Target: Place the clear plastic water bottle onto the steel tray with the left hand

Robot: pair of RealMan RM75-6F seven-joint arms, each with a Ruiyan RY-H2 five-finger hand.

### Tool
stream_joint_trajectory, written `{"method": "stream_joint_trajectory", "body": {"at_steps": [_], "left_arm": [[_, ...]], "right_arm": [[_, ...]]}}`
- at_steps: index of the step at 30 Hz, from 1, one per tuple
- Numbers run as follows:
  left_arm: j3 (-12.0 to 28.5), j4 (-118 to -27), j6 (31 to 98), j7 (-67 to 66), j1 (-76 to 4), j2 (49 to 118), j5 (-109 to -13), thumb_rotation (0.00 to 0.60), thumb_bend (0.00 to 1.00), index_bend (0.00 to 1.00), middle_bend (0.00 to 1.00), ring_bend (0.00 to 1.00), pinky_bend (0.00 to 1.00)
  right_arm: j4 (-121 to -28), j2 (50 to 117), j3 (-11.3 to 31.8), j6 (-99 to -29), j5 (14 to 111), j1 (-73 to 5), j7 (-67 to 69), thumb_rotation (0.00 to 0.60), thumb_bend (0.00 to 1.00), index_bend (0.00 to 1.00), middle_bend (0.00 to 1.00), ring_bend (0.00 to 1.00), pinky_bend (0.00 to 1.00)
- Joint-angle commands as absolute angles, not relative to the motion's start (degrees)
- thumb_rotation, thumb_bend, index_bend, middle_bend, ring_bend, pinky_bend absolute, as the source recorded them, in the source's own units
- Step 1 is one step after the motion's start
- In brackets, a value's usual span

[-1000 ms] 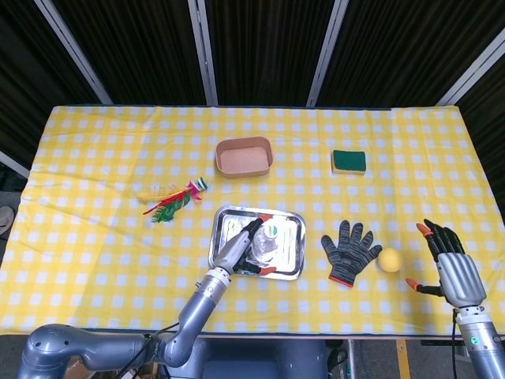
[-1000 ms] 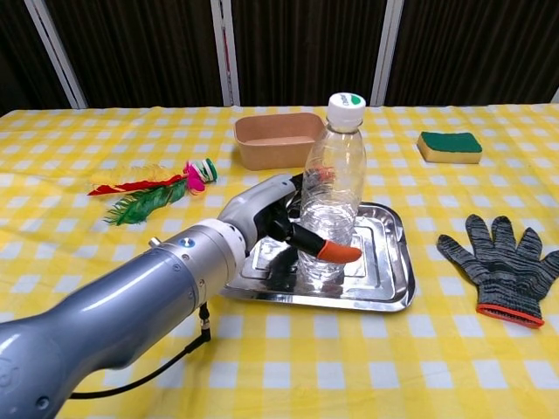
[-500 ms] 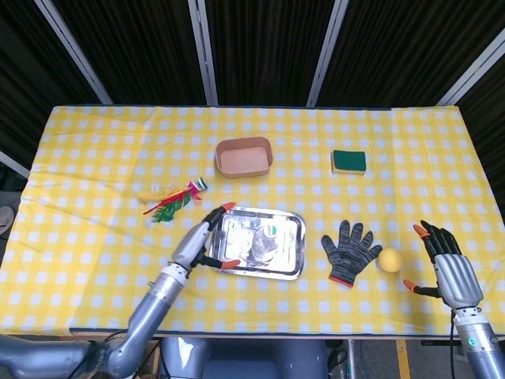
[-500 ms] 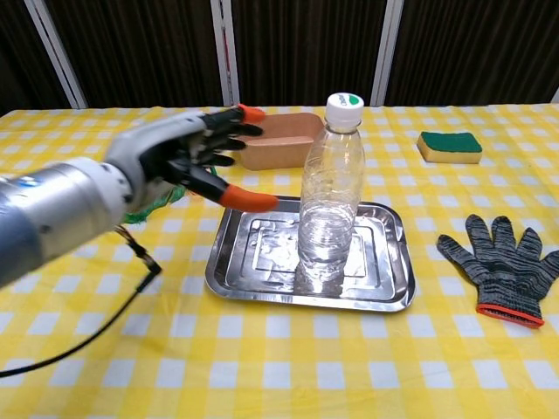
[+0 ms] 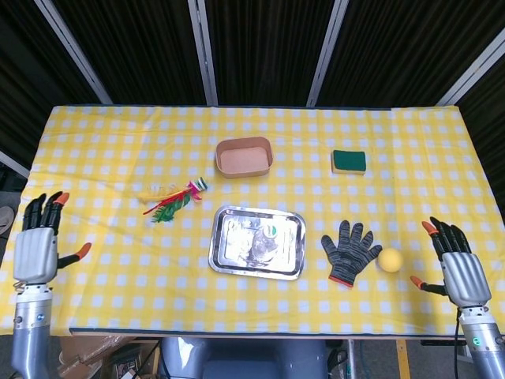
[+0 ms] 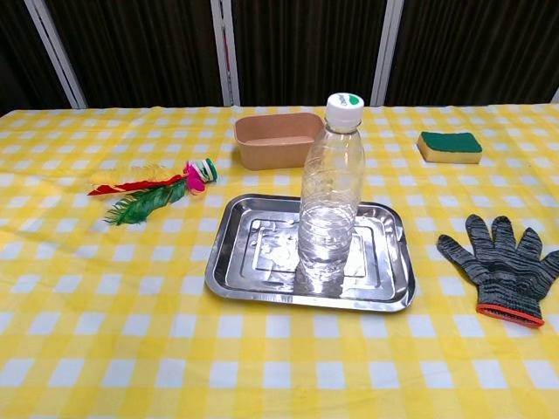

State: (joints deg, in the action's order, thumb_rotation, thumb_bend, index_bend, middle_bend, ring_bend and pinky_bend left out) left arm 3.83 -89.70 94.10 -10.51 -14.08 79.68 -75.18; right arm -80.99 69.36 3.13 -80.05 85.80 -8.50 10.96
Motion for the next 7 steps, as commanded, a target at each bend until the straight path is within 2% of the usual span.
{"method": "stream_joint_trajectory", "body": {"at_steps": [1,7], "left_arm": [[2.6,-85.4,94.5,-10.4,-11.2,80.6,-75.7,0.600,0.16,0.10,0.08,0.00,0.00],[1.7,-86.8,91.8,-5.8,-10.6,78.6,-77.7,0.600,0.15,0.09,0.08,0.00,0.00]], "right_arm": [[-80.6,69.7,3.4,-80.3,85.6,-8.5,9.9,0.600,0.05,0.05,0.00,0.00,0.00],[-80.6,70.1,3.5,-80.8,85.4,-8.2,8.4,0.600,0.05,0.05,0.00,0.00,0.00]]}}
